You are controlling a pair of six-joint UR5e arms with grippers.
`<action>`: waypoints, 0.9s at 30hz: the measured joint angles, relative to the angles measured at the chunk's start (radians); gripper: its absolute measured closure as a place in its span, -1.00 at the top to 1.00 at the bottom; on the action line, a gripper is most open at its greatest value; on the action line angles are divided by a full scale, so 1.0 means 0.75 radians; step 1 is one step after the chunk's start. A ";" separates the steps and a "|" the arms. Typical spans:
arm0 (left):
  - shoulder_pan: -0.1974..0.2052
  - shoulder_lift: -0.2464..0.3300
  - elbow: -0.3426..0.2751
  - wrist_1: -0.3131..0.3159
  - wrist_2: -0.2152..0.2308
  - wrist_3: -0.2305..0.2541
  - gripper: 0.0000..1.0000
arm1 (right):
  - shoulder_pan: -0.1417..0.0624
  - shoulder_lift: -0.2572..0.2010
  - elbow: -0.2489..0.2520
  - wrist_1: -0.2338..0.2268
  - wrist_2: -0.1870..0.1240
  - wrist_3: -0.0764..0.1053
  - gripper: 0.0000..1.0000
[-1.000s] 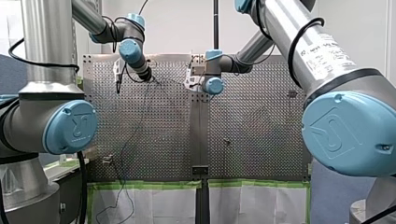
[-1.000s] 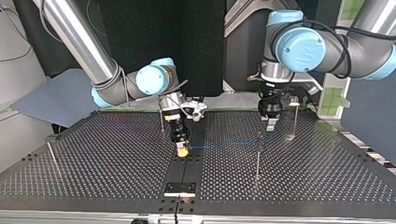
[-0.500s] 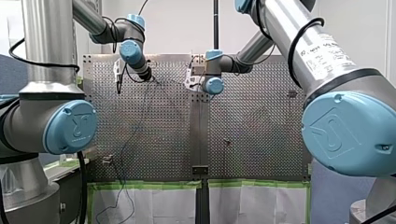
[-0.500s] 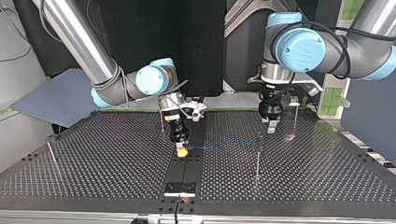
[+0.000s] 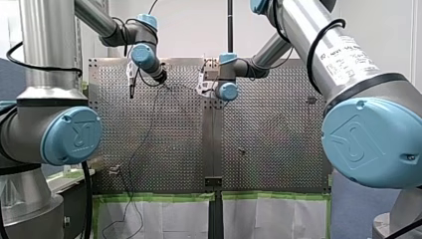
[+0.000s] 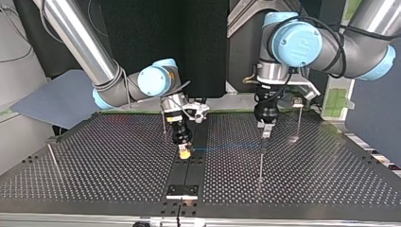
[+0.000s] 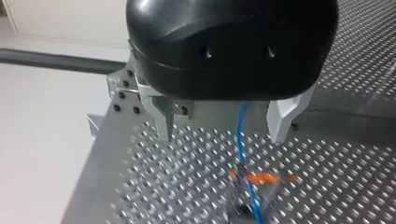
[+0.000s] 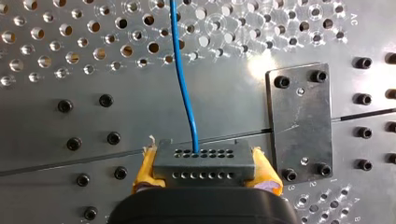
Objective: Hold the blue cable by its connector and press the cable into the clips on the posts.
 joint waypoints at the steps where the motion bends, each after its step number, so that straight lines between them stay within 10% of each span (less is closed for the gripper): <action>1: -0.010 0.000 0.000 0.009 -0.007 -0.001 1.00 | 0.000 0.000 0.000 0.000 0.000 0.000 -1.00; 15: -0.175 -0.135 0.075 0.139 -0.174 -0.006 1.00 | 0.001 0.000 0.000 0.000 0.000 0.001 -1.00; 27: -0.170 -0.286 0.171 0.152 -0.308 0.009 1.00 | -0.002 0.000 0.000 0.000 0.000 -0.005 -1.00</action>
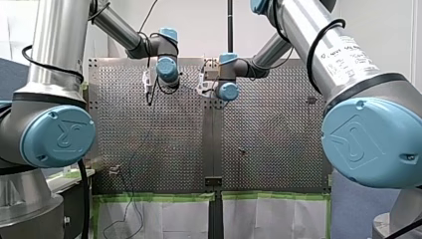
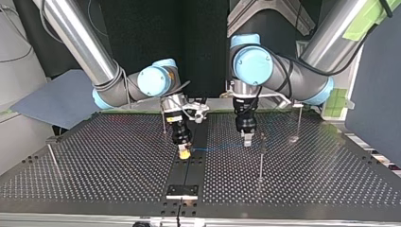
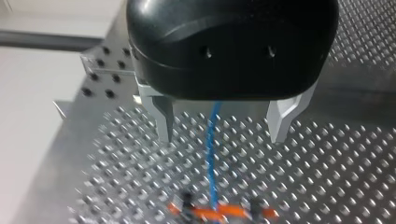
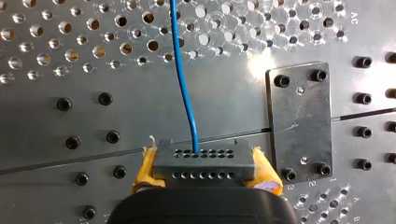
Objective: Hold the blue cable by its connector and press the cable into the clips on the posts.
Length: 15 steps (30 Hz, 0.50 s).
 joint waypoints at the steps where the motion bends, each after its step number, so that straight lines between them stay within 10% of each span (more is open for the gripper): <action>1: 0.003 -0.011 0.002 0.006 0.000 0.000 1.00 | 0.000 0.000 0.000 0.000 0.000 0.000 -1.00; 15: 0.032 -0.101 0.113 0.029 -0.002 -0.015 1.00 | -0.005 0.000 0.001 -0.003 0.001 0.000 -1.00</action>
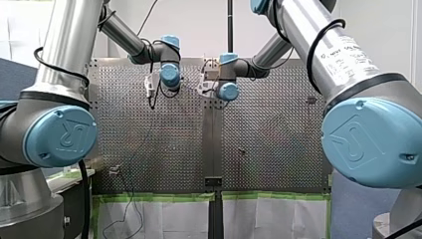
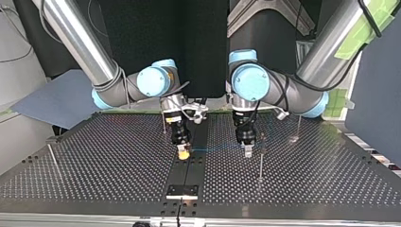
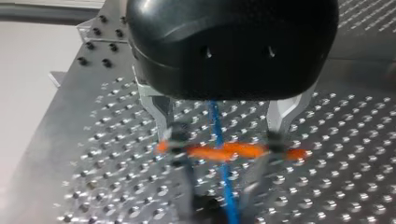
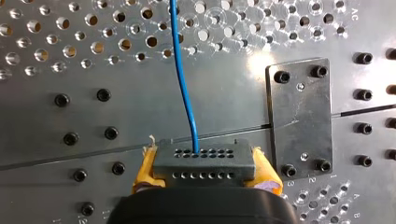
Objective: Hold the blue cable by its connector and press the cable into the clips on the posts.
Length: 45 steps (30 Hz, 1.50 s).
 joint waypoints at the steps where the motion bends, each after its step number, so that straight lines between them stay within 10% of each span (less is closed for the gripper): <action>1: 0.002 -0.005 0.010 -0.003 0.001 -0.001 1.00 | -0.001 0.000 0.000 -0.001 0.000 0.000 -1.00; 24: 0.030 -0.060 0.062 -0.019 0.023 -0.005 1.00 | -0.003 0.001 0.000 0.002 -0.001 0.002 -1.00; 34: 0.023 -0.060 0.062 0.000 0.020 0.028 -1.00 | -0.003 0.001 0.000 0.002 -0.001 0.002 -1.00; 45: 0.021 -0.060 0.062 0.004 0.023 0.032 -1.00 | -0.005 0.001 0.000 0.002 -0.001 0.001 -1.00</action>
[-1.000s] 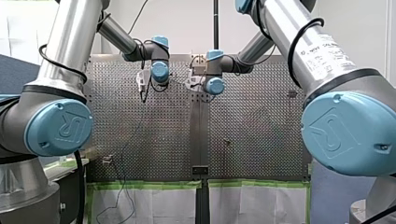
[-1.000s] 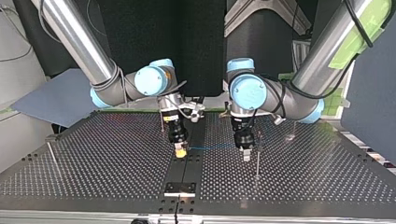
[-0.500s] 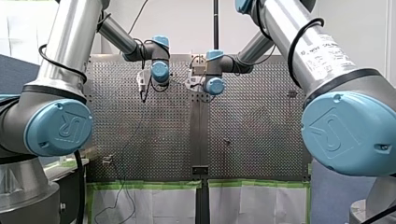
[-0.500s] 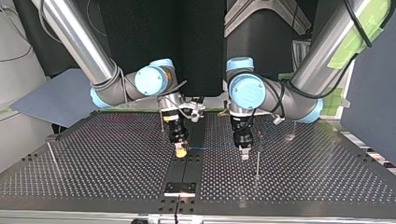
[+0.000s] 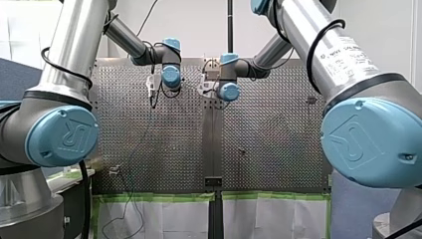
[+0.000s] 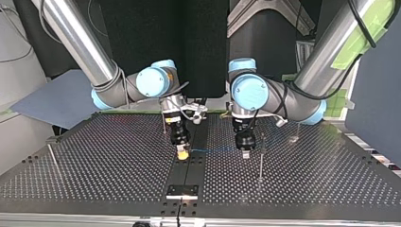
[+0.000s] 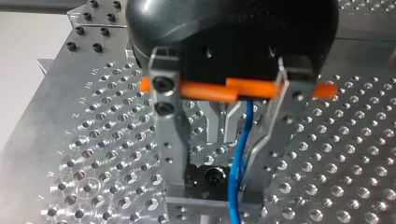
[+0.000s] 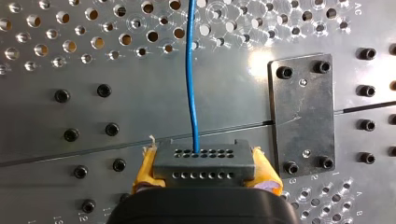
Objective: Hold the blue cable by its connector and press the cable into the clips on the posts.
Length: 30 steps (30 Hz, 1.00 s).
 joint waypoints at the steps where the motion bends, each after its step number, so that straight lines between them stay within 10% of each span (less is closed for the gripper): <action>1: 0.000 0.000 0.000 0.000 0.000 0.000 -1.00 | 0.000 0.000 0.000 0.000 0.000 0.000 -1.00; 6: 0.000 0.000 0.000 0.002 -0.001 0.000 -0.93 | 0.000 0.000 0.000 0.000 0.000 0.001 -1.00; 14: 0.000 0.001 0.000 0.004 -0.008 0.002 0.53 | 0.000 0.000 0.000 0.000 0.000 -0.001 -1.00; 30: -0.012 0.003 0.001 0.003 -0.051 0.035 -0.12 | 0.001 0.000 0.000 0.002 0.000 -0.001 -1.00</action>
